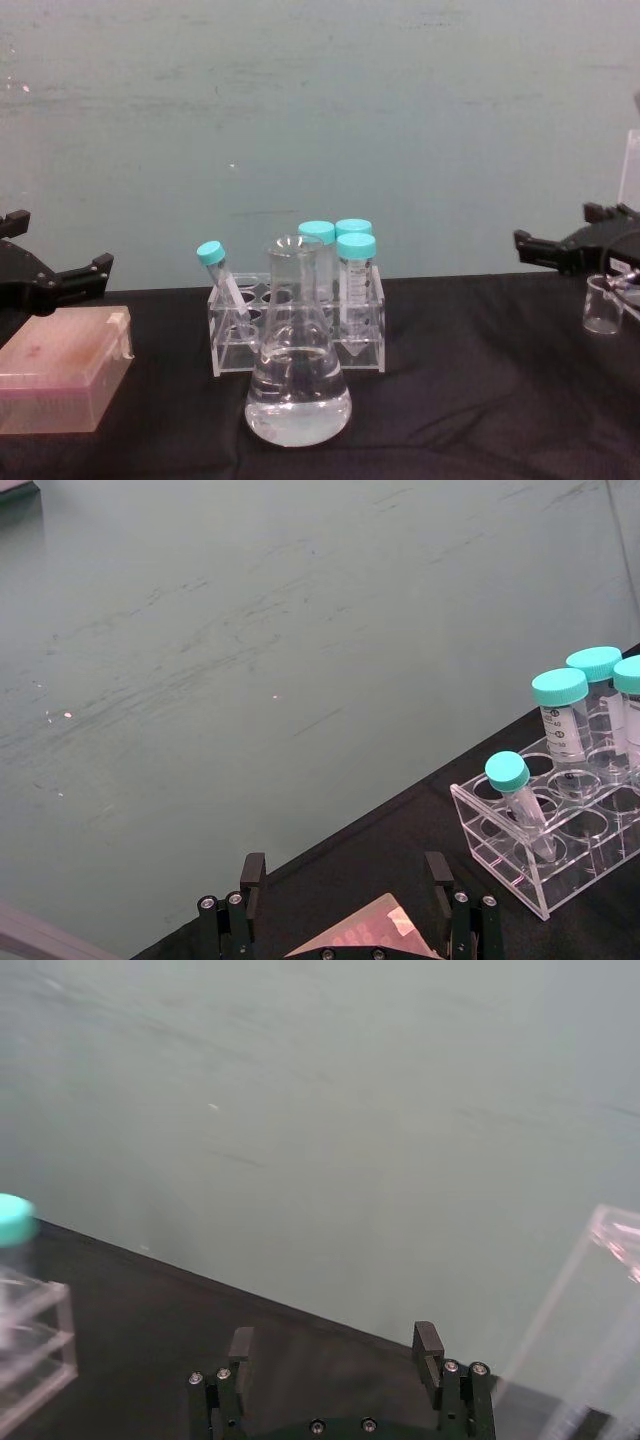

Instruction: Place the experimental apparatus aside using one hand.

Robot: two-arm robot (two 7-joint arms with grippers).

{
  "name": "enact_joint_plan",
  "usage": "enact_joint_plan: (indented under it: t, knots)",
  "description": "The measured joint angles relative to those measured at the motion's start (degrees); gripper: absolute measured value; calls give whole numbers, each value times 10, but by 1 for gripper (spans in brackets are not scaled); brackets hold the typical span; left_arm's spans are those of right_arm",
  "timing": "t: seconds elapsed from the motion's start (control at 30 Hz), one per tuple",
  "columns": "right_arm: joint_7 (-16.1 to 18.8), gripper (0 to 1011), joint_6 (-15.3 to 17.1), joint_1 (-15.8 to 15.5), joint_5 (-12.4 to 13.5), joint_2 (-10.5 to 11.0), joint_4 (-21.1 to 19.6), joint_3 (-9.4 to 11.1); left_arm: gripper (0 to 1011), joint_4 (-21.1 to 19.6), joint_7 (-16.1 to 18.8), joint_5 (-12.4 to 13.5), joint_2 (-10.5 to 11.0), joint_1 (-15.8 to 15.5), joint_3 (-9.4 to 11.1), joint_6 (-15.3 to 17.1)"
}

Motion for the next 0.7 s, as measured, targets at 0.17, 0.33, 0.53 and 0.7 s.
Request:
enact_joint_plan:
  t: [0.17, 0.33, 0.53, 0.7]
  knots:
    - [30, 1003, 5, -21, 22, 6, -47, -7, 1000, 0, 0, 0, 0, 0, 0, 0]
    - [59, 1003, 11, -44, 43, 14, -92, -15, 1000, 0, 0, 0, 0, 0, 0, 0]
    - [92, 1003, 14, -69, 63, 27, -137, -32, 1000, 0, 0, 0, 0, 0, 0, 0]
    - [123, 1003, 14, -85, 80, 38, -161, -48, 1000, 0, 0, 0, 0, 0, 0, 0]
